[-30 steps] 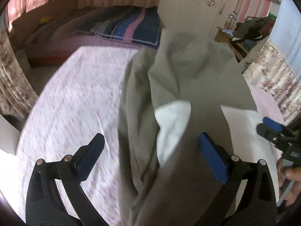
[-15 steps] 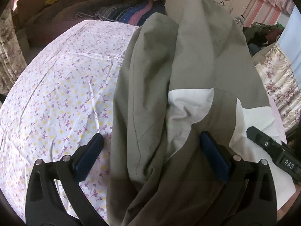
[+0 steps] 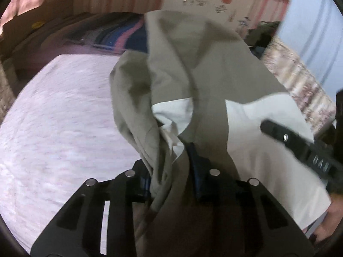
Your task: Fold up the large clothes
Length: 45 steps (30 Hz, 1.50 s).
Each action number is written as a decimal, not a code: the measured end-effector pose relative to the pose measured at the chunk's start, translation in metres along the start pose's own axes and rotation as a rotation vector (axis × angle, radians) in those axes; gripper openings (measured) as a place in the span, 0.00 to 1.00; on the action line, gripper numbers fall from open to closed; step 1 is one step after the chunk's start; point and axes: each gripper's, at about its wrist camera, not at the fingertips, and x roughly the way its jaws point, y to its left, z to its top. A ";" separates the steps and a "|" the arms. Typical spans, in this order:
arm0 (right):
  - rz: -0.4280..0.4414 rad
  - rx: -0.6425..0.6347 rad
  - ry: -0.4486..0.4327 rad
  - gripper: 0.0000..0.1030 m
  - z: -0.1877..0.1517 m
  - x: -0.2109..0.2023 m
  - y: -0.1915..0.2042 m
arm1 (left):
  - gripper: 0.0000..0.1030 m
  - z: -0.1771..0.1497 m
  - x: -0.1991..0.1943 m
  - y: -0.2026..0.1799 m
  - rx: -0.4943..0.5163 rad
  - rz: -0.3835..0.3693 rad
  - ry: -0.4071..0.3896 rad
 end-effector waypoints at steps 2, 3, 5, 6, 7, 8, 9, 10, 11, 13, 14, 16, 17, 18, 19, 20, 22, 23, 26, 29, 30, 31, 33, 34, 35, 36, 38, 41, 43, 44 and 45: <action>-0.050 -0.069 -0.013 0.30 0.008 -0.028 -0.028 | 0.26 0.002 0.009 -0.041 0.016 -0.040 -0.014; -0.072 -0.090 -0.017 0.30 0.009 -0.038 -0.038 | 0.26 0.002 0.017 -0.066 0.014 -0.071 -0.017; -0.120 -0.124 -0.014 0.30 0.012 -0.059 -0.076 | 0.26 0.002 0.032 -0.104 0.000 -0.113 -0.013; -0.134 -0.128 -0.007 0.31 0.013 -0.066 -0.095 | 0.26 0.000 0.040 -0.126 0.007 -0.119 -0.012; -0.148 -0.128 0.010 0.31 0.014 -0.070 -0.120 | 0.27 -0.002 0.048 -0.146 0.016 -0.118 -0.011; -0.157 -0.133 0.033 0.33 0.013 -0.070 -0.137 | 0.27 -0.006 0.059 -0.168 0.023 -0.110 -0.003; -0.168 -0.146 0.056 0.38 0.011 -0.068 -0.152 | 0.28 -0.010 0.068 -0.184 0.027 -0.101 0.003; -0.183 -0.147 0.099 0.41 0.005 -0.062 -0.172 | 0.33 -0.014 0.074 -0.195 0.035 -0.085 0.008; -0.192 -0.130 0.142 0.45 -0.001 -0.055 -0.182 | 0.37 -0.019 0.080 -0.206 0.057 -0.052 0.012; -0.223 -0.069 0.157 0.61 -0.018 -0.053 -0.201 | 0.58 -0.025 0.083 -0.213 0.095 -0.021 0.012; -0.260 -0.044 0.102 0.78 -0.025 -0.062 -0.203 | 0.61 -0.027 0.084 -0.212 0.119 -0.024 0.021; -0.347 -0.017 0.021 0.85 -0.040 -0.082 -0.197 | 0.97 -0.029 0.081 -0.200 0.102 0.007 0.025; -0.368 0.002 -0.018 0.85 -0.049 -0.093 -0.190 | 0.97 -0.026 0.078 -0.183 0.063 0.010 0.023; -0.386 0.025 -0.054 0.85 -0.061 -0.104 -0.183 | 0.97 -0.028 0.074 -0.174 0.036 -0.004 0.019; -0.393 0.039 -0.082 0.85 -0.071 -0.112 -0.178 | 0.97 -0.030 0.068 -0.163 0.020 -0.015 0.017; -0.403 0.053 -0.114 0.85 -0.085 -0.122 -0.176 | 0.97 -0.034 0.065 -0.158 0.028 -0.019 0.016; -0.433 0.068 -0.134 0.85 -0.107 -0.132 -0.173 | 0.97 -0.042 0.055 -0.149 0.050 -0.032 0.015; -0.446 0.076 -0.138 0.85 -0.115 -0.134 -0.173 | 0.97 -0.047 0.046 -0.146 0.062 -0.035 0.007; -0.490 0.058 -0.142 0.85 -0.118 -0.142 -0.165 | 0.97 -0.060 0.011 -0.135 0.097 -0.018 -0.046; -0.452 0.043 -0.201 0.86 -0.118 -0.176 -0.141 | 0.97 -0.072 -0.047 -0.120 0.121 0.005 -0.129; -0.432 0.033 -0.218 0.90 -0.120 -0.185 -0.132 | 0.97 -0.077 -0.065 -0.115 0.120 0.018 -0.158; -0.406 0.011 -0.233 0.93 -0.122 -0.198 -0.118 | 0.97 -0.083 -0.083 -0.109 0.114 0.034 -0.183; -0.392 -0.021 -0.232 0.96 -0.128 -0.219 -0.091 | 0.97 -0.095 -0.118 -0.097 0.109 0.078 -0.213; -0.394 -0.032 -0.278 0.97 -0.133 -0.236 -0.073 | 0.97 -0.100 -0.131 -0.094 0.117 0.091 -0.222; -0.421 -0.031 -0.329 0.98 -0.136 -0.248 -0.057 | 0.97 -0.107 -0.143 -0.090 0.138 0.104 -0.226; -0.443 -0.030 -0.351 0.98 -0.137 -0.252 -0.048 | 0.97 -0.113 -0.153 -0.087 0.164 0.121 -0.223; -0.476 -0.028 -0.404 0.98 -0.137 -0.256 -0.024 | 0.97 -0.124 -0.171 -0.080 0.186 0.164 -0.251; -0.452 -0.043 -0.388 0.98 -0.140 -0.245 0.003 | 0.97 -0.137 -0.198 -0.059 0.158 0.211 -0.295; -0.413 -0.067 -0.345 0.98 -0.146 -0.238 0.020 | 0.97 -0.148 -0.218 -0.041 0.103 0.219 -0.331; -0.394 -0.075 -0.326 0.98 -0.151 -0.235 0.029 | 0.97 -0.155 -0.227 -0.034 0.079 0.231 -0.351; -0.385 -0.079 -0.311 0.98 -0.155 -0.233 0.035 | 0.97 -0.160 -0.234 -0.029 0.062 0.242 -0.364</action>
